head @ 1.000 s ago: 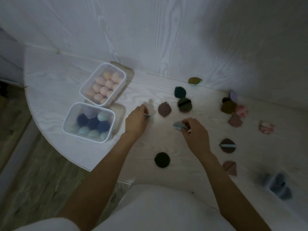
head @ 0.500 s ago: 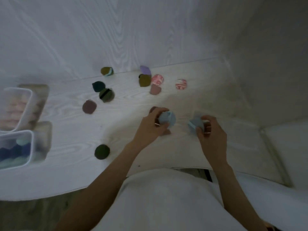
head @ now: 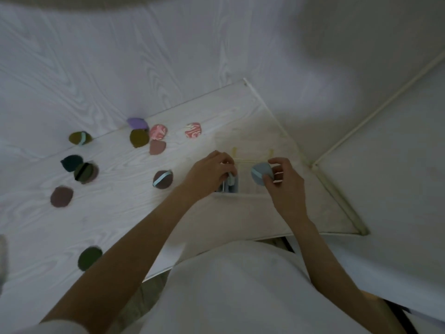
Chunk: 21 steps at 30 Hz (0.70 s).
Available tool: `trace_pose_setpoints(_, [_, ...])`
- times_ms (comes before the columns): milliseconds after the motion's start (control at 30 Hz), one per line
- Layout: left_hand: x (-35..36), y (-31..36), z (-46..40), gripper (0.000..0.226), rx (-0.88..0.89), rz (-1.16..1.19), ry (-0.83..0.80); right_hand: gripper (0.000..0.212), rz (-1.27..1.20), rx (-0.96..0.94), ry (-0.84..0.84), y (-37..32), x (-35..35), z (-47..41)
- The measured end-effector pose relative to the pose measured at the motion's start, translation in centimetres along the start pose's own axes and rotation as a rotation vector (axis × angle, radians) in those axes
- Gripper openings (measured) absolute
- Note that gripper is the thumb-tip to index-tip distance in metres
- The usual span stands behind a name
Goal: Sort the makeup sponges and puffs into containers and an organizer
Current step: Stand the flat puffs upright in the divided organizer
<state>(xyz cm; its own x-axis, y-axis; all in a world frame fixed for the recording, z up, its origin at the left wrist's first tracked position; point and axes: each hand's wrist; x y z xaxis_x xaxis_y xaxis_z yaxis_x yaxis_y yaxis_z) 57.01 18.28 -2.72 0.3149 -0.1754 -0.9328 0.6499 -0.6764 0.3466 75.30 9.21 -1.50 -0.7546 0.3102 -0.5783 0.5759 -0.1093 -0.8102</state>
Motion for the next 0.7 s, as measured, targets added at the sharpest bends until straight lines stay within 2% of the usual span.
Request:
trace_pose_setpoints(267, [0.6,-0.5,-1.4,0.028,0.095,-0.149,-0.249,0.026,-0.022,-0.038,-0.021,0.2,1.4,-0.8])
trace_pose_setpoints(467, [1.8,-0.3,-0.4,0.048,-0.017,-0.139,-0.210,0.027,-0.040,-0.016,-0.025,0.5,1.7,-0.4])
trace_pose_setpoints(600, [2.4,0.2,-0.6,0.050,-0.065,-0.253,-0.281,0.028,-0.047,0.008,-0.010,0.6,1.7,-0.2])
trace_pose_setpoints(700, [2.6,0.4,-0.8,0.046,-0.077,-0.240,-0.292,0.028,-0.051,0.021,0.002,0.5,1.7,-0.2])
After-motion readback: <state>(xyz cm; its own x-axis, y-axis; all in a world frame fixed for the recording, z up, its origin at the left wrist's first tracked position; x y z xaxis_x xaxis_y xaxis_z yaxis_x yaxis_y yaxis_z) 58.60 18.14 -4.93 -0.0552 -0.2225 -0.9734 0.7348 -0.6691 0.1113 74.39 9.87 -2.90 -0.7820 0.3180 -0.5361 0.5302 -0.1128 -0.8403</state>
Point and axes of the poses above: each hand's wrist, its own z-axis away from the middle knuckle, its own x-axis out of the palm, y = z × x, and after that the axes turned 4 degrees about -x, right-handed
